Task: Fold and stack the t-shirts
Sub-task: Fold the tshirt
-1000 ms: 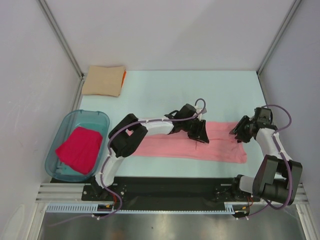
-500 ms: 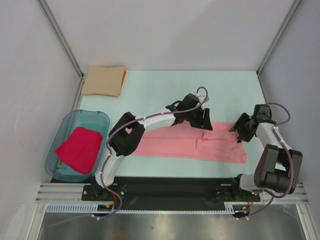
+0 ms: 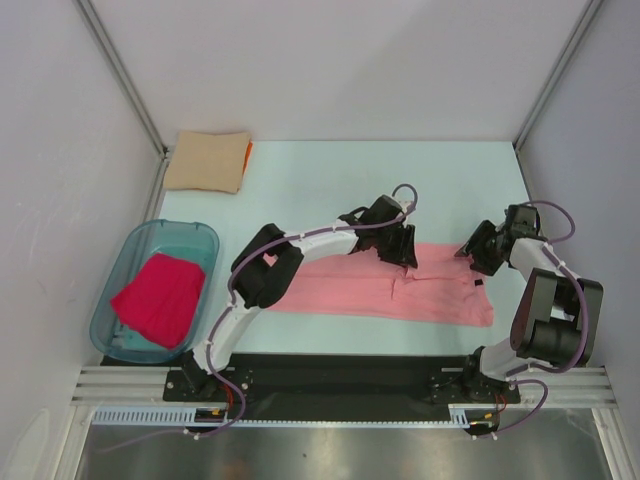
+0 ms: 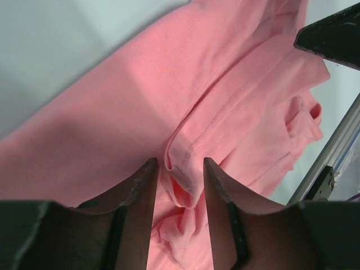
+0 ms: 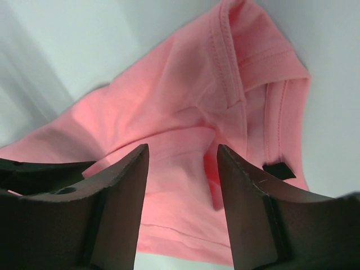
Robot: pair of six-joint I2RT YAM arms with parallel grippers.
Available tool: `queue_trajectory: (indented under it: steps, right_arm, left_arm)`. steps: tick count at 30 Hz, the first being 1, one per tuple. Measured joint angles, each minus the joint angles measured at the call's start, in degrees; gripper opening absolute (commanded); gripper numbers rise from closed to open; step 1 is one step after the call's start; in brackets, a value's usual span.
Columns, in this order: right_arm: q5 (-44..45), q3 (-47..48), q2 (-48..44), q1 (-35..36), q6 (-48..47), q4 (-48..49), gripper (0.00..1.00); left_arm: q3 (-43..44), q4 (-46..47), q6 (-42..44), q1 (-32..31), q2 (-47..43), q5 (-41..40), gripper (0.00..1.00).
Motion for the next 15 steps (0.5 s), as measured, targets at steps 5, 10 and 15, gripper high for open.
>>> queue_trajectory:
  steps: [5, 10, 15]
  right_arm:
    - [-1.4, 0.1, 0.9, 0.0, -0.1, 1.2, 0.44]
    - [-2.3, 0.2, 0.7, 0.0, -0.4, 1.4, 0.13]
    - [-1.9, 0.1, -2.6, 0.0, -0.6, 0.3, 0.0]
  left_arm:
    - [0.1, 0.1, -0.5, 0.0, 0.2, 0.2, 0.28]
    - [0.1, 1.7, -0.5, 0.0, 0.2, 0.2, 0.13]
    - [-2.2, 3.3, -0.4, -0.1, -0.9, 0.0, 0.0]
